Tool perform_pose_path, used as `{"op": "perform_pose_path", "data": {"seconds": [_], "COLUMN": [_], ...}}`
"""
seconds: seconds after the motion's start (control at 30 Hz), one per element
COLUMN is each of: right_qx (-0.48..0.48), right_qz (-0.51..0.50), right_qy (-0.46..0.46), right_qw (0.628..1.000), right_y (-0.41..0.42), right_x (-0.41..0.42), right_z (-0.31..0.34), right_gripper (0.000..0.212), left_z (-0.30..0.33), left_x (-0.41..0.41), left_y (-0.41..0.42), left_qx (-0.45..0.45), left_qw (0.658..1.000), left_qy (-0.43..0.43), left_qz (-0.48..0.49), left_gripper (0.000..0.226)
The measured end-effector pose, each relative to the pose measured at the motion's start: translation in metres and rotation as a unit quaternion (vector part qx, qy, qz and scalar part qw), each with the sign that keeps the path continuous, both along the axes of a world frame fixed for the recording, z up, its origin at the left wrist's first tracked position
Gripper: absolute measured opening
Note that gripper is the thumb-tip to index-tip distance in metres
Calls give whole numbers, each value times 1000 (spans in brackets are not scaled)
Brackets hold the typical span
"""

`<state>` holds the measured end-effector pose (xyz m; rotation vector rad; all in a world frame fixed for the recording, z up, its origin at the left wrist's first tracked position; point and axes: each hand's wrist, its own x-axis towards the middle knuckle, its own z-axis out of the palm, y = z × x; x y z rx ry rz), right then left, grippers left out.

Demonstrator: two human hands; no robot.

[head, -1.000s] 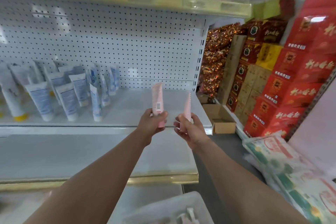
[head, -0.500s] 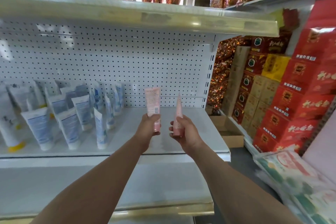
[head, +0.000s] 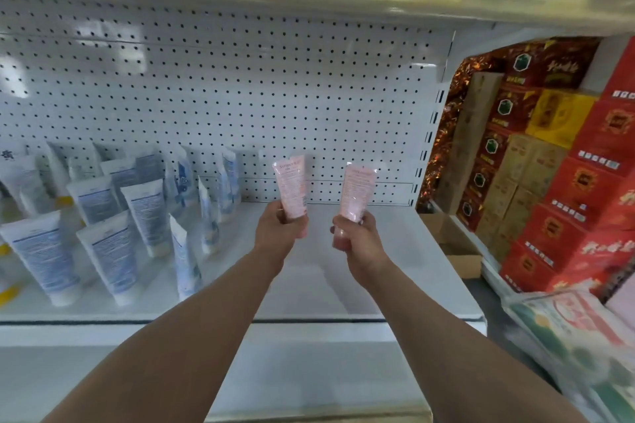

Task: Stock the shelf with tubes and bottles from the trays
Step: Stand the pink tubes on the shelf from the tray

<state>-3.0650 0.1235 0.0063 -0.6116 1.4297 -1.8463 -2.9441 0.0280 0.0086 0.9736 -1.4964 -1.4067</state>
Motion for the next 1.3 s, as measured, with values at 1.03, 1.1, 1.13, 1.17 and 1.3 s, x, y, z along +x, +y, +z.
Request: {"op": "perform_pose_path", "data": {"seconds": [1.03,1.1,1.13,1.17,1.3], "right_qx": [155,166,173,177,177], "right_qz": [-77,-74,-73,-72,-80], "right_qy": [331,338,344,352,373], "right_qw": [928,924,920,916,907], "right_y": [-187,-198,-202,-205,-211], "right_x": [-31,-34,-35,-35,-37], "right_z": [-65,-67,-68,-69,-73], "right_gripper": [37,37,37,38,41], "left_z": [-61,-62,-63,-63,-65], "left_x": [-43,-47,-48,-49,-52], "left_y": [-149,-155,-156,-158,-161], "left_qx": [-83,-84,-87,-88,-90], "left_qw": [967,966,964,962,957], "left_qy": [-137,-139,-142,-145,-156], "left_qz": [198,202,207,212,225], "left_gripper": [34,35,36,37,35]}}
